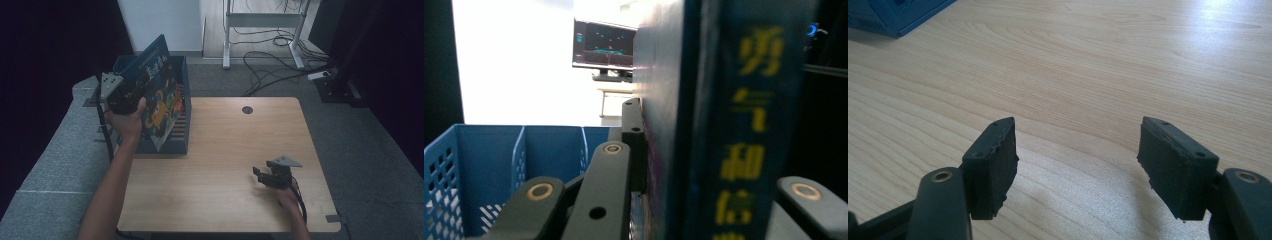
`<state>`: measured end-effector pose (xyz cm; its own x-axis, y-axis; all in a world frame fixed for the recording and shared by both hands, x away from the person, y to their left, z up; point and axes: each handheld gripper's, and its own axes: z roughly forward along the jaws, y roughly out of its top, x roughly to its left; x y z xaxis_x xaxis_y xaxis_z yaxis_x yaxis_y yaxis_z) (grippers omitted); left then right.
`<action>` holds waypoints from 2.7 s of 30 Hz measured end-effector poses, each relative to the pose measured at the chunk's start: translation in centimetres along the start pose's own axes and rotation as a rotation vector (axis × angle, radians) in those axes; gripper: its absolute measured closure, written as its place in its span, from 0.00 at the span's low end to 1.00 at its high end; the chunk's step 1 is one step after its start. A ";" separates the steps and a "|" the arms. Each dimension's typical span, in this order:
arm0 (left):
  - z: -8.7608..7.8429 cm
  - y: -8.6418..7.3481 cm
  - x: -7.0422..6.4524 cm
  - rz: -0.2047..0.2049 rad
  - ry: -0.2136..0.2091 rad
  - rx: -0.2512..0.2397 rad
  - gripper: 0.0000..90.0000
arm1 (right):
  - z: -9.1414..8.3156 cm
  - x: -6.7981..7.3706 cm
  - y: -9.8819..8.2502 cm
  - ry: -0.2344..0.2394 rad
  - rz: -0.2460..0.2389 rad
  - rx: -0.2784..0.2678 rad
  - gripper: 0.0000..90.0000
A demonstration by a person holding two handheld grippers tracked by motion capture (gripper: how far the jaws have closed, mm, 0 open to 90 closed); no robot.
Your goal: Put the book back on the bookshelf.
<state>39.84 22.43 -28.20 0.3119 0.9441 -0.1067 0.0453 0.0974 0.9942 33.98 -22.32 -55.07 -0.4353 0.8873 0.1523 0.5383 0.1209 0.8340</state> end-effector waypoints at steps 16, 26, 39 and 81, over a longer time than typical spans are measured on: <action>4.2 -1.5 -0.4 0.019 0.030 0.021 0.92 | 0.1 0.0 0.0 0.007 0.005 -0.002 0.34; 6.2 -2.1 -0.8 0.029 0.052 -0.002 0.92 | 0.1 0.2 0.0 -0.003 -0.002 0.001 0.35; 7.6 -2.9 -1.1 0.041 0.074 0.014 0.92 | 0.1 0.3 0.0 0.001 -0.010 0.001 0.34; 9.0 -10.0 -2.1 0.083 0.087 0.091 0.90 | 0.3 0.7 0.0 0.013 -0.020 0.017 0.34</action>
<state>47.26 16.64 -38.02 0.2351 0.9718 -0.0187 0.1100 -0.0075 0.9939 33.85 -21.60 -55.13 -0.4557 0.8786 0.1427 0.5418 0.1466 0.8276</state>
